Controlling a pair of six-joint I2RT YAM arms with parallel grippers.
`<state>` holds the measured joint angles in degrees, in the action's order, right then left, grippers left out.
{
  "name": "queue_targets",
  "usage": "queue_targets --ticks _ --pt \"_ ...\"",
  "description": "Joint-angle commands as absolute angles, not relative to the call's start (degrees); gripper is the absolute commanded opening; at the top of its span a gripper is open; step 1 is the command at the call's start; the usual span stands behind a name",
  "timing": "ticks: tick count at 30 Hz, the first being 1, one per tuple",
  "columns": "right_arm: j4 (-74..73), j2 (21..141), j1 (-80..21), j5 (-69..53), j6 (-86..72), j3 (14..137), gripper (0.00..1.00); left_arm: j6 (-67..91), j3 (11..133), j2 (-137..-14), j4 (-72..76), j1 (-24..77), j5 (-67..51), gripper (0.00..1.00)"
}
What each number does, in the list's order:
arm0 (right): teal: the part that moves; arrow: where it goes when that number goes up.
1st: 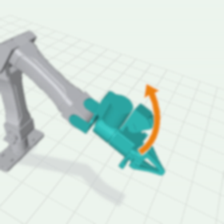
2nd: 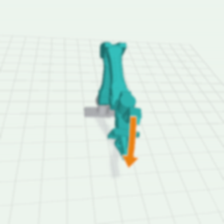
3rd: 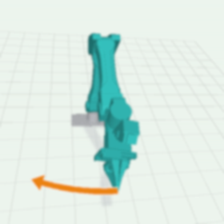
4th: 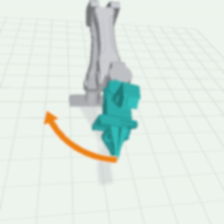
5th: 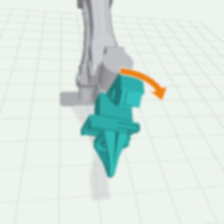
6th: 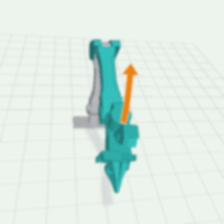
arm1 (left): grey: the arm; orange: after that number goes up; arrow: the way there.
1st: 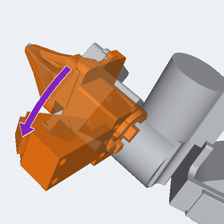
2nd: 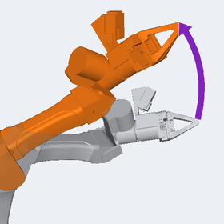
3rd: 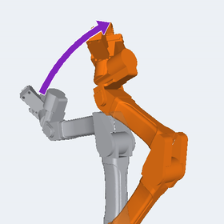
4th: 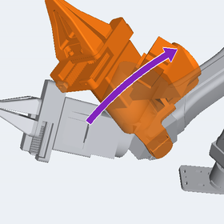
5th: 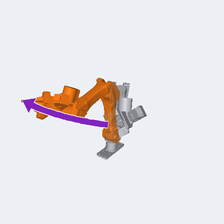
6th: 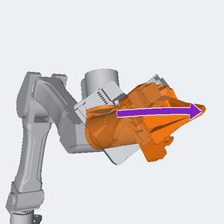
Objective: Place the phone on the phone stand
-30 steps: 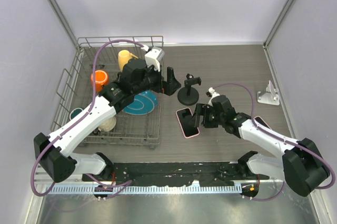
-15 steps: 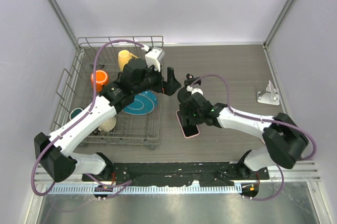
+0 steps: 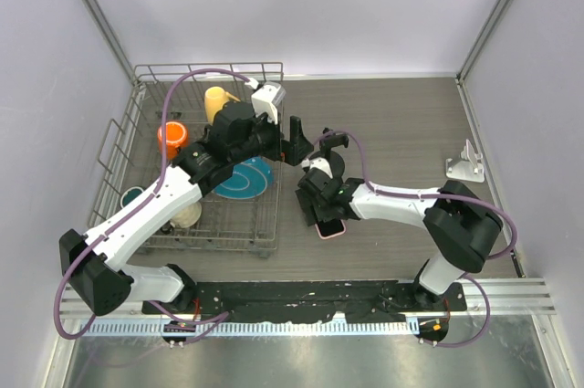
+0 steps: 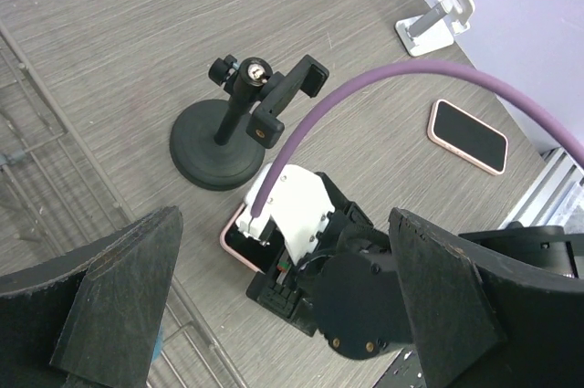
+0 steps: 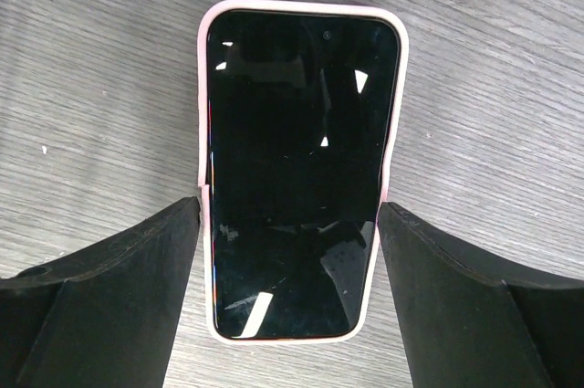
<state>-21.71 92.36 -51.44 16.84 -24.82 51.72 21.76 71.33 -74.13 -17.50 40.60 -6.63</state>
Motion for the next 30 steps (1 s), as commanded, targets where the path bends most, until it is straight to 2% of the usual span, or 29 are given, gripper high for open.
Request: queue_targets --ticks 1,9,17,30 --pt "-22.67 95.18 -52.91 19.16 -25.05 52.56 0.84 20.74 73.21 -73.74 -16.26 40.96 -6.59 1.0" --pt "-25.4 94.4 -53.44 22.59 -23.82 52.74 0.85 20.57 73.21 -73.65 -16.43 41.04 -6.24 1.0" --pt "-21.01 92.55 -53.35 15.82 -20.21 51.33 0.87 20.57 73.3 -73.65 -16.44 40.96 -6.24 1.0" --pt "-26.54 93.61 -53.26 23.99 -21.71 52.21 0.88 20.48 73.21 -73.74 -16.52 41.13 -6.07 1.0"
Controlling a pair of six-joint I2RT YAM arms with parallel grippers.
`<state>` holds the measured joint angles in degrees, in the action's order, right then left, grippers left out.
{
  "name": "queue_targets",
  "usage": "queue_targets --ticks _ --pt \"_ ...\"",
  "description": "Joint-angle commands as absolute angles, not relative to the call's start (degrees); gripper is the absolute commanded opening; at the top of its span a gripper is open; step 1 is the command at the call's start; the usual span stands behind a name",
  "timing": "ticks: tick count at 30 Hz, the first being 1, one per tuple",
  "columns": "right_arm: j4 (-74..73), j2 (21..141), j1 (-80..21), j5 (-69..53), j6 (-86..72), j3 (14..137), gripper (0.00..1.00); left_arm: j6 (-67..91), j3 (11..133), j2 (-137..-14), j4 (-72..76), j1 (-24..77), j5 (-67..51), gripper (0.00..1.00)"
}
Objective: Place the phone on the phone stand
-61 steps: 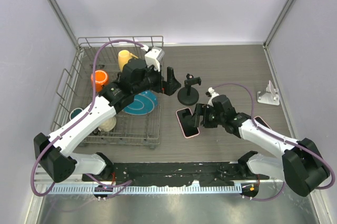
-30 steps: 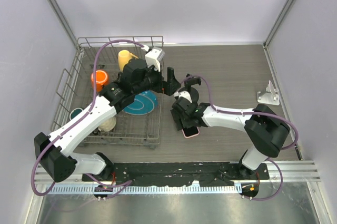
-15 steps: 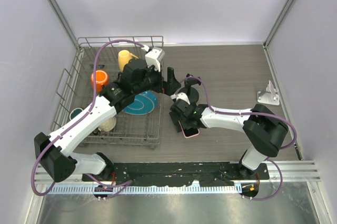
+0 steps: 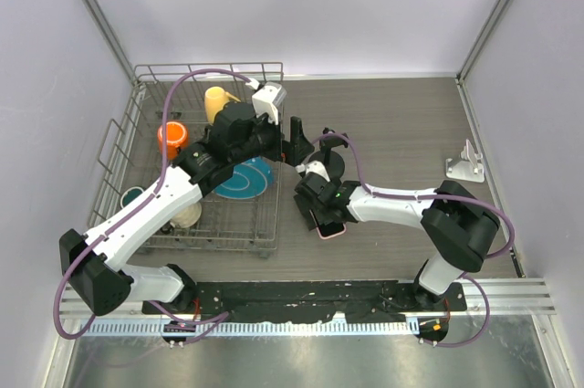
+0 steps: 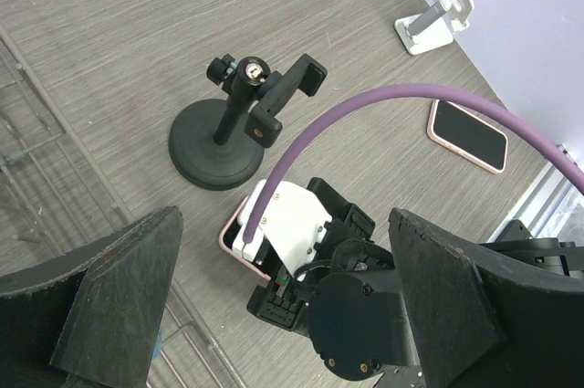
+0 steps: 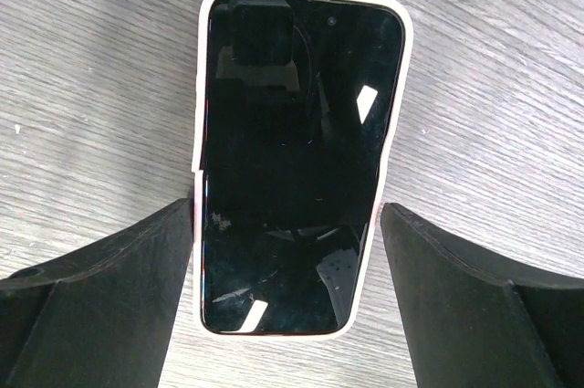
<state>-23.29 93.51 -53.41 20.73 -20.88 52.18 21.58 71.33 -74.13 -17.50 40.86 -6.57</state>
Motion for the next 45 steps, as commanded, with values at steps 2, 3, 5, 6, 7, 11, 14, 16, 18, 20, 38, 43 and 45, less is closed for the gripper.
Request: queue_targets --ticks 2,3,5,6,7,11,14,16,18,20,38,43,45 --pt "-25.41 92.82 -53.26 22.78 -22.23 51.25 0.88 20.48 73.3 -73.83 -16.44 41.13 -6.15 1.0" --pt "-24.44 92.55 -53.26 21.46 -22.06 50.81 0.88 20.39 73.21 -73.92 -16.52 41.13 -6.15 1.0" --pt "-21.46 92.02 -53.0 17.17 -22.23 49.4 0.88 20.48 73.3 -73.92 -16.52 41.22 -6.24 1.0" --pt "-20.75 92.2 -52.65 16.01 -22.24 49.05 0.88 20.57 73.3 -73.92 -16.52 41.22 -6.33 1.0" --pt "-19.7 92.37 -52.56 15.3 -22.32 48.87 0.88 20.57 73.21 -73.92 -16.44 41.22 -6.24 1.0" --pt "-18.81 93.95 -51.42 13.01 -23.55 48.51 0.88 20.57 73.21 -73.83 -16.52 41.22 -6.15 1.0" --pt "-19.51 95.09 -50.89 11.69 -24.26 49.3 0.86 20.48 73.3 -73.83 -16.52 41.31 -6.42 1.0" --pt "-21.87 96.59 -50.8 13.62 -25.31 50.88 0.84 20.57 73.3 -73.65 -16.52 41.31 -6.42 1.0" --pt "-23.46 97.82 -50.89 14.85 -25.75 52.03 0.84 20.39 73.21 -73.65 -16.44 41.31 -6.24 1.0" --pt "-25.57 99.31 -50.89 15.47 -25.93 53.26 0.85 20.48 73.21 -73.65 -16.44 41.4 -6.06 1.0" --pt "-18.9 89.04 -50.8 16.87 -25.05 47.12 0.0 20.13 73.39 -73.48 -16.7 41.75 -5.62 1.0" --pt "-11.62 78.96 -50.89 20.21 -25.92 40.98 0.0 20.3 73.48 -73.57 -16.7 42.01 -6.33 1.0" --pt "-7.24 75.51 -50.89 21.27 -26.98 38.51 0.0 20.48 73.3 -73.83 -16.7 42.01 -6.33 1.0"
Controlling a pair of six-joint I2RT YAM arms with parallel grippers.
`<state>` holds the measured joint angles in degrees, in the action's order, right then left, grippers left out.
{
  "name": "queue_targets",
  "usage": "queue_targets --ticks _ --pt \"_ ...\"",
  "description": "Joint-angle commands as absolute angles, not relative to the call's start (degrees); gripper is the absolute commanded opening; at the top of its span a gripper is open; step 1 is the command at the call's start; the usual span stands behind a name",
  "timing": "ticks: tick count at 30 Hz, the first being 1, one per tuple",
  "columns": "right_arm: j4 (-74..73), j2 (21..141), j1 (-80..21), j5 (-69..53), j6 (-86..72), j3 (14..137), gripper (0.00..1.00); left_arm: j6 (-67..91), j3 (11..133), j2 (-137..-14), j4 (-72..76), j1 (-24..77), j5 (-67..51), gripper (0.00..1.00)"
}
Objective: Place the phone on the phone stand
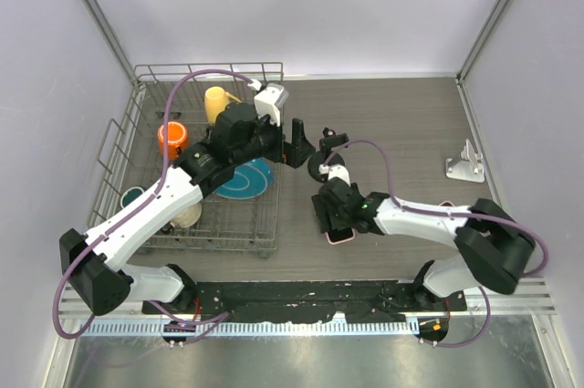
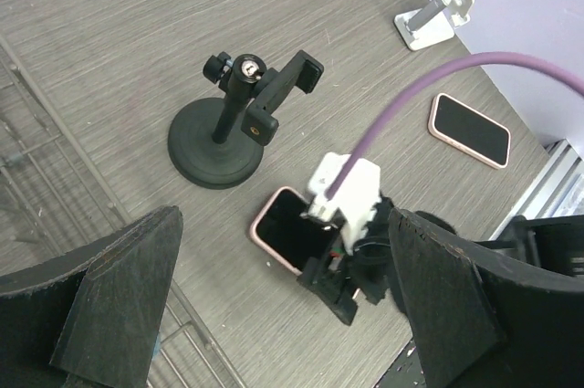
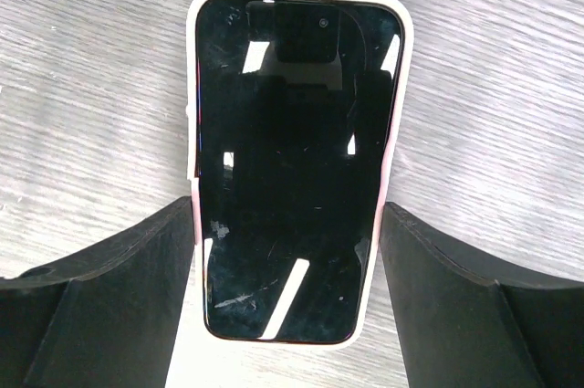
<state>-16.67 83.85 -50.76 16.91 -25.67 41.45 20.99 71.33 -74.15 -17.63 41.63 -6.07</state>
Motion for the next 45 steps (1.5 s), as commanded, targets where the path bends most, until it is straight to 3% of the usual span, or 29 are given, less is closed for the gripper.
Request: queue_targets --ticks 1,12,19,28,37,42,45 --pt "-5.55 71.67 -50.8 21.44 -27.24 36.15 0.0 20.65 73.3 -73.92 -16.44 42.01 -7.02 1.0" --pt "11.07 42.38 -50.89 23.64 -23.3 24.52 0.01 25.13 73.91 -78.22 -13.01 42.01 -25.12 1.0" --pt "10.28 38.23 -50.89 20.4 -17.14 29.26 0.0 26.72 74.36 -80.95 -12.57 42.63 -28.39 0.98" --pt "13.09 39.46 -50.89 13.98 -15.56 31.55 0.0 28.74 74.0 -82.26 -10.9 42.89 -32.07 0.82" --pt "14.68 42.19 -50.89 8.44 -15.29 33.22 0.01 29.44 74.09 -82.36 -10.11 42.98 -33.57 0.58" --pt "13.36 42.45 -50.89 8.09 -15.29 33.31 0.0 29.44 74.27 -82.44 -10.11 42.98 -34.19 0.25" --pt "10.21 43.06 -50.89 9.4 -15.47 34.27 0.14 29.01 74.36 -82.35 -10.28 42.98 -34.1 0.1"
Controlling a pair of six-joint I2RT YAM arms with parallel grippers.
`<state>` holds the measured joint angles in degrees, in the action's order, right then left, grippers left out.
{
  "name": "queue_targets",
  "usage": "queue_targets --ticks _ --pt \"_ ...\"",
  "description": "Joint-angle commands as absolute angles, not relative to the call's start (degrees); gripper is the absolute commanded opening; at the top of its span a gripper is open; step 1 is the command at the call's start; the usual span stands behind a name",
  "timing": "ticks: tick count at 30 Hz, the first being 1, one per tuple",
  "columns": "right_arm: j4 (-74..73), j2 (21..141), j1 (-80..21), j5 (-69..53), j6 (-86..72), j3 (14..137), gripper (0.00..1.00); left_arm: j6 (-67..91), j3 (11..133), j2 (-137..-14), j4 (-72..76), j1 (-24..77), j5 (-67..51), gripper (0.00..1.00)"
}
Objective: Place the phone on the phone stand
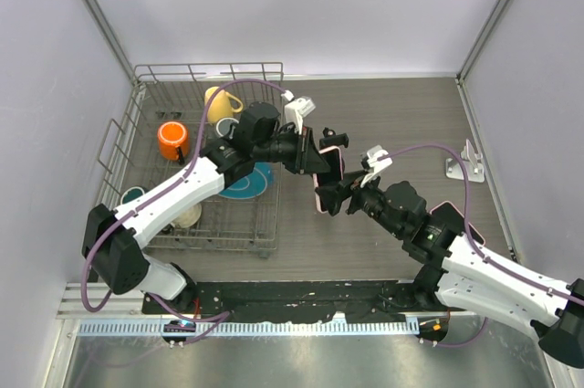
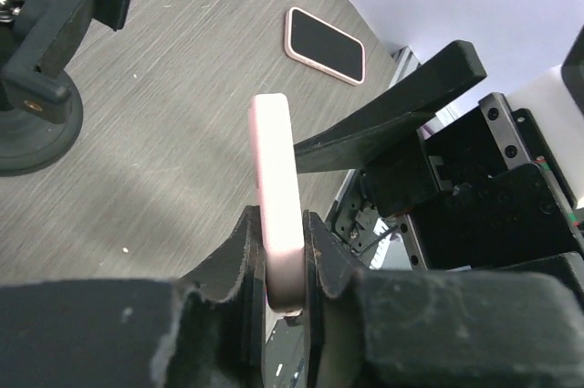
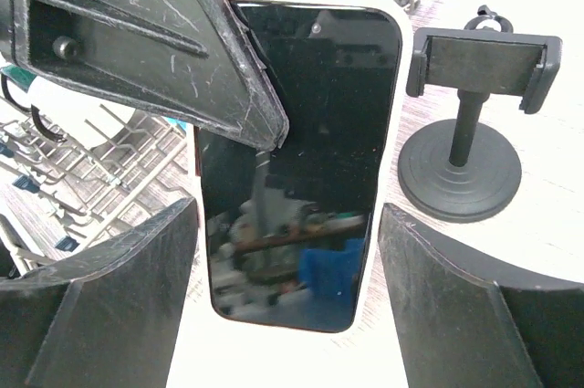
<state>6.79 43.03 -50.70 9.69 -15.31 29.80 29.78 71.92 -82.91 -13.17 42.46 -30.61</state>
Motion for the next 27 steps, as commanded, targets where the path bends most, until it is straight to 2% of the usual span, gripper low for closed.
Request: queue_targets --ticks 1,2,3,4,6,10,16,22,25,27 --pt "9.33 43.15 -50.89 9.67 -15.64 34.54 0.19 28.92 74.36 -82.35 -10.28 42.98 -34.19 0.01" --pt "7.92 43.24 -50.89 9.84 -15.91 34.63 0.28 28.57 74.36 -82.27 -10.28 43.07 -34.28 0.0" --pt "7.21 43.33 -50.89 10.28 -16.26 34.72 0.56 28.3 74.36 -82.09 -10.2 43.07 -34.28 0.0" --pt "6.25 43.59 -50.89 10.81 -16.43 34.98 0.67 27.95 74.27 -81.92 -10.28 43.07 -33.93 0.0" --pt "2.04 44.03 -50.8 11.16 -16.79 36.29 0.8 27.08 74.09 -81.13 -10.37 43.07 -33.23 0.0" --pt "-4.38 44.83 -50.89 8.19 -17.4 37.35 0.85 25.93 74.09 -80.07 -10.63 43.24 -32.61 0.0" --pt "-10.11 42.64 -50.8 4.49 -18.98 36.13 0.85 24.53 74.18 -78.67 -10.64 43.24 -34.45 0.0" --pt "-8.53 38.23 -48.78 -4.03 -20.83 33.4 0.85 23.73 73.39 -78.31 -7.13 43.85 -45.51 0.0" --pt "-6.17 37.53 -48.25 -9.83 -22.58 33.31 0.79 20.58 72.52 -77.44 -6.68 46.22 -50.79 0.0" --pt "-4.93 37.53 -48.25 -14.75 -23.9 33.31 0.65 17.76 71.9 -76.47 -6.33 48.68 -51.85 0.0"
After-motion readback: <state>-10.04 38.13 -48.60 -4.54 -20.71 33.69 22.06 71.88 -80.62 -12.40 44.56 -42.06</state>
